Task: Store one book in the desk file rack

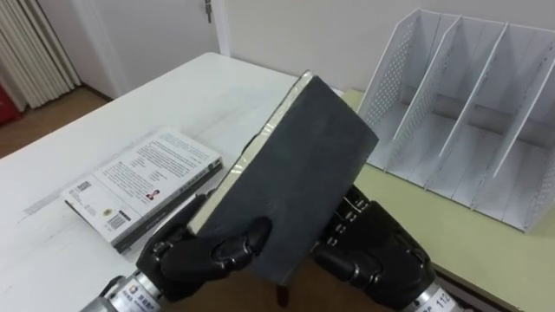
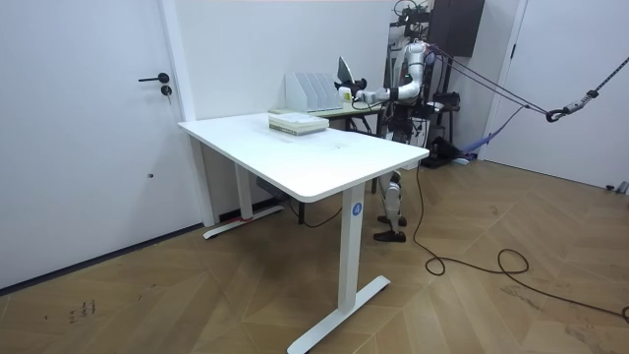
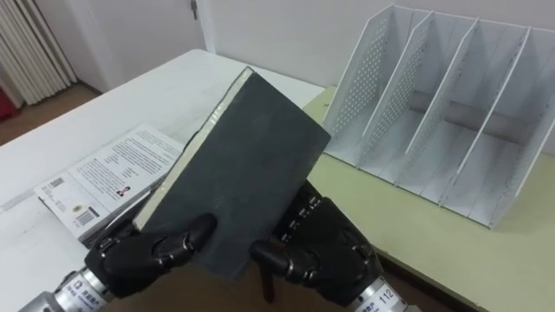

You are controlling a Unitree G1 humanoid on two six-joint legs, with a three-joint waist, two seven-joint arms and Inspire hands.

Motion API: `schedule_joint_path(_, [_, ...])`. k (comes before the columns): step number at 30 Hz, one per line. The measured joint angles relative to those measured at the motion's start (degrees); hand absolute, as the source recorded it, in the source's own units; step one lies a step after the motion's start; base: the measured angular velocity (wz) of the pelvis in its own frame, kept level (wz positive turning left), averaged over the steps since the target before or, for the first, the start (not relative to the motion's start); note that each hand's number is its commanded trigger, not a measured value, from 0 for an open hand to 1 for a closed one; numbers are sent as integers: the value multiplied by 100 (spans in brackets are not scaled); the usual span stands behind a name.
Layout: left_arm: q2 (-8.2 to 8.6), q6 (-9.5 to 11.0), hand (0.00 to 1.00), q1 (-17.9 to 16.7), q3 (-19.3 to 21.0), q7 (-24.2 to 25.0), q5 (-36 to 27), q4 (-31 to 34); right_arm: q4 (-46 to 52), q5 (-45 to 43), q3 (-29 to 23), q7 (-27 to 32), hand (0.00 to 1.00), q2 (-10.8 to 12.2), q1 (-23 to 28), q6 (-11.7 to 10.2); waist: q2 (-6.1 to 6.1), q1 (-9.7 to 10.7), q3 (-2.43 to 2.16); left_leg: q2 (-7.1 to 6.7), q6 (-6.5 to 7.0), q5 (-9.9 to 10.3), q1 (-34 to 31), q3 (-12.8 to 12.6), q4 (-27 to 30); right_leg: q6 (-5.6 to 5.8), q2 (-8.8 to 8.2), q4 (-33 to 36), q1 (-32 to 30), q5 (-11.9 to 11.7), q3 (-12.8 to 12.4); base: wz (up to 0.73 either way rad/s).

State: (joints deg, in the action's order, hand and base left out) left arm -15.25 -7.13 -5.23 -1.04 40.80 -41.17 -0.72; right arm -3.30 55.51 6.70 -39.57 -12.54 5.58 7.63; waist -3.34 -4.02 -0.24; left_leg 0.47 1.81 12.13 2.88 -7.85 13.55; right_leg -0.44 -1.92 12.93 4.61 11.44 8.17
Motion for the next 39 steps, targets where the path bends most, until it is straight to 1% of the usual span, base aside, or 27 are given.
schedule_joint_path(5, [-32, -3, 100, 3, 3, 78, -120, -272, 28, 71, 11, -16, 0, -130, 0, 5, -19, -60, 7, 3, 0, 0, 0, -21, -5, 0, -3, 64, -46, 1, -19, -4])
schedule_joint_path(7, [-95, -3, 100, 5, 21, 131, -126, -337, 90, 86, 8, -16, 0, -161, 0, 24, -19, -80, 8, 5, 1, -2, -22, -26, -4, 0, -22, 81, -78, 1, -16, -2])
schedule_joint_path(8, [-122, -3, 100, 5, 30, 147, -134, -364, 107, 99, 5, -16, 0, -191, 0, 70, -21, -81, 6, 4, 1, -1, -19, -25, -4, 0, -24, 85, -76, 1, -15, 0])
schedule_joint_path(10, [-131, -9, 100, 2, 63, 168, -134, -382, 156, 118, -8, -17, 0, -244, 1, 122, -25, -93, 9, 3, 2, -2, -22, -31, -5, 0, -27, 84, -81, 1, -17, 0])
schedule_joint_path(14, [-137, -16, 100, 3, 100, 270, -135, -385, 234, 157, -40, -72, 0, -325, 0, 124, -28, -99, 8, 3, 2, -1, -22, -35, -5, 0, -28, 80, -85, 1, -17, 0])
schedule_joint_path(17, [-142, -86, 100, 4, 100, 278, -138, -387, 234, 349, -85, -119, 0, -342, 0, 127, -37, -99, 7, 3, 2, -2, -22, -39, -10, 0, -28, 80, -91, 1, -19, 0])
schedule_joint_path(19, [-161, -158, 100, 4, 99, 371, -137, -421, 234, 456, -135, -129, 0, -344, 0, 127, -41, -96, 6, 4, 2, -2, -22, -47, -13, 0, -28, 79, -92, 1, -19, 0])
schedule_joint_path(20, [-168, -164, 100, 5, 99, 379, -137, -443, 234, 515, -136, -129, 24, -344, 0, 127, -41, -96, 6, 6, 2, -2, -22, -50, -13, 0, -28, 79, -92, 1, -19, 0])
schedule_joint_path(21, [-175, -167, 100, 7, 99, 382, -137, -486, 234, 565, -141, -129, 63, -346, 0, 127, -41, -95, 6, 7, 1, -1, -21, -55, -13, 0, -28, 79, -92, 1, -19, 0])
schedule_joint_path(23, [-180, -170, 100, 8, 100, 393, -137, -527, 234, 572, -142, -127, 100, -355, 0, 127, -41, -95, 6, 7, 1, -1, -20, -60, -14, 0, -29, 79, -92, 1, -19, 0])
schedule_joint_path(26, [-189, -170, 100, 5, 112, 450, -139, -602, 233, 572, -145, -127, 100, -355, 1, 127, -42, -101, 6, 8, 2, -1, -19, -72, -15, 0, -29, 82, -98, 1, -27, -1])
schedule_joint_path(28, [-224, -170, 100, 5, 163, 503, -139, -602, 233, 572, -169, -128, 100, -356, 1, 127, -44, -104, 4, 10, 1, -1, -28, -86, -15, 0, -28, 101, -156, 0, -40, -5])
schedule_joint_path(30, [-269, -170, 100, 5, 166, 526, -134, -602, 233, 572, -172, -127, 100, -355, 1, 126, -48, -106, 2, 11, 2, -1, -35, -89, -15, 0, -27, 115, -151, 1, -49, -2])
schedule_joint_path(31, [-318, -170, 100, 5, 160, 610, -129, -602, 233, 572, -174, -127, 100, -355, 1, 125, -48, -105, 2, 11, 2, -2, -42, -89, -15, 0, -28, 123, -153, 1, -48, 0])
schedule_joint_path(33, [-364, -170, 100, 6, 156, 699, -100, -602, 233, 571, -174, -126, 100, -355, 1, 125, -49, -103, 2, 11, 2, -2, -41, -89, -12, 0, -31, 124, -150, 1, -34, 0])
schedule_joint_path(39, [-369, -174, 100, 4, 87, 831, -84, -601, 233, 575, -166, -124, 100, -329, -1, 116, -59, -112, 8, 11, 2, -2, -41, -89, -13, 0, -32, 125, -152, 1, -30, 0])
